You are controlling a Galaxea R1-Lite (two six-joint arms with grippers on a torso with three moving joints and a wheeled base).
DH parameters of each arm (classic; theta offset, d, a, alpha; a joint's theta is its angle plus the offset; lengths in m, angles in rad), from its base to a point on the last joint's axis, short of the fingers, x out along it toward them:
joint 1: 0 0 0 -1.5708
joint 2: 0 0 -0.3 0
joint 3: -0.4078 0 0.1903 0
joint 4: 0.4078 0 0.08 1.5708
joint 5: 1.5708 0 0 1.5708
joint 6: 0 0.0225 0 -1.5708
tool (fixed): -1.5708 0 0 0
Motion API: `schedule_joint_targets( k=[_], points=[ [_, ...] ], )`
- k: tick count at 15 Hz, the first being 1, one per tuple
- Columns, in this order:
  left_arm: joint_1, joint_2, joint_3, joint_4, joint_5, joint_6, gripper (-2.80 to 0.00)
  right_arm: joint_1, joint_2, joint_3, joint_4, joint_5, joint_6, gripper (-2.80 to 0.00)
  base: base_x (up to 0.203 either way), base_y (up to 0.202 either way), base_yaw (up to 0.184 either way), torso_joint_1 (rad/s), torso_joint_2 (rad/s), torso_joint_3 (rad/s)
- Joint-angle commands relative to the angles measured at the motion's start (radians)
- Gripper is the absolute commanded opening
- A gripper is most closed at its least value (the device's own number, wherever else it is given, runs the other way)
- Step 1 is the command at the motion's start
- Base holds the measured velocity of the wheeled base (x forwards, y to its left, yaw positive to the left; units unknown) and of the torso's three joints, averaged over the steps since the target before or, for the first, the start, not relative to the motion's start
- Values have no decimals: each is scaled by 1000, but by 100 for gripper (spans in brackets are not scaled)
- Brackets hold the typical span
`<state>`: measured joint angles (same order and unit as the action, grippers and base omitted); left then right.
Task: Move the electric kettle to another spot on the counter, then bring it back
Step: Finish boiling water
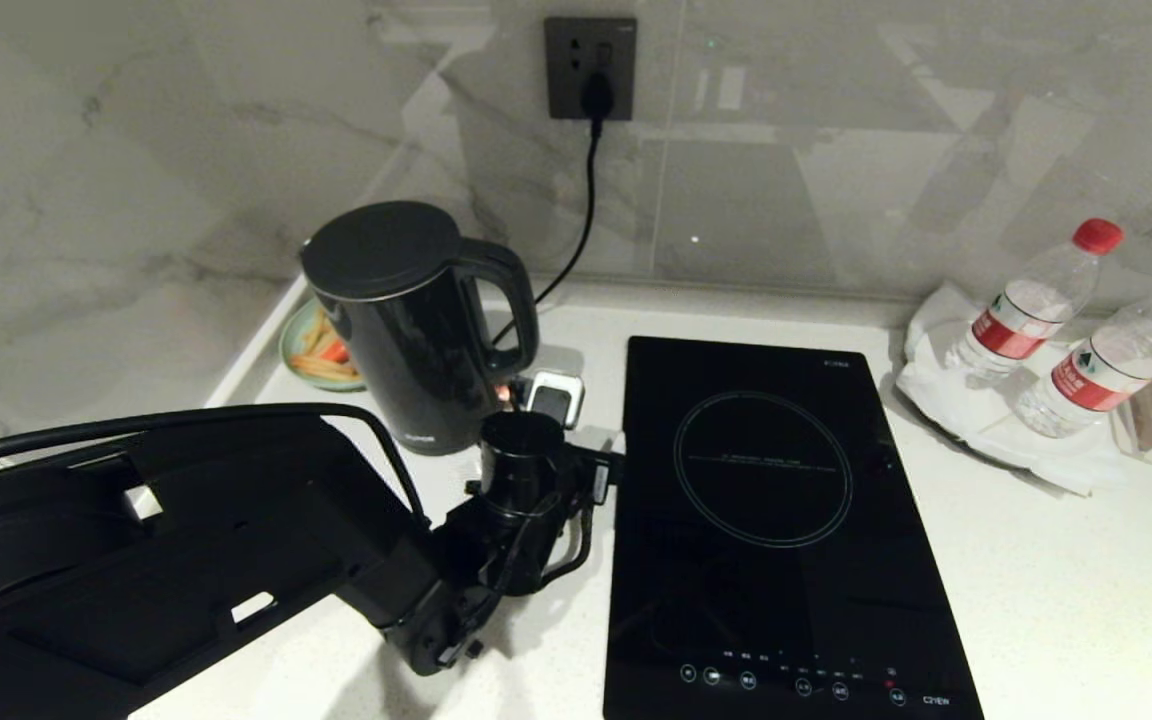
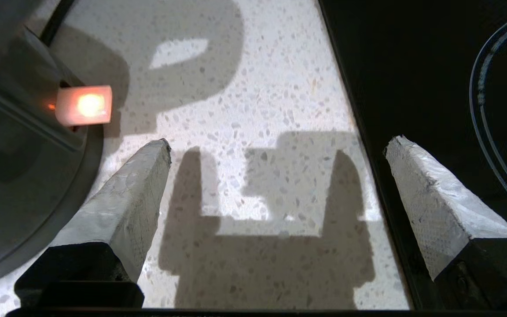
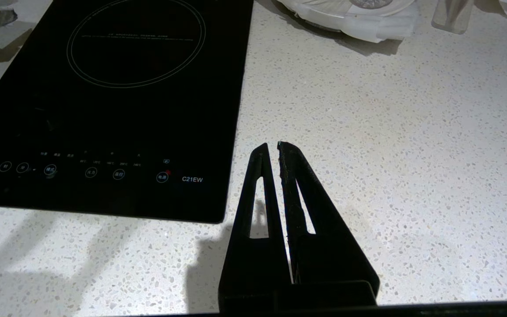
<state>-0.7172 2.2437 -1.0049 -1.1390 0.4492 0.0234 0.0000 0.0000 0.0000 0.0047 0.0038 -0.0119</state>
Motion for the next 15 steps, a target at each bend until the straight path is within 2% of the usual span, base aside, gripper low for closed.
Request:
schedule_joint_targets(
  k=[1,4,15],
  points=[
    [7,20,-9,-7,5,1,0,0,0,0,0,1,0,-280,0,0,0,0,0,0],
    [28,54,-66,-2,10,6,0,1,0,0,0,1,0,-280,0,0,0,0,0,0],
    [90,114,-149,-1,8,50,0,0,0,0,0,1,0,-280,0,0,0,0,0,0]
  ],
)
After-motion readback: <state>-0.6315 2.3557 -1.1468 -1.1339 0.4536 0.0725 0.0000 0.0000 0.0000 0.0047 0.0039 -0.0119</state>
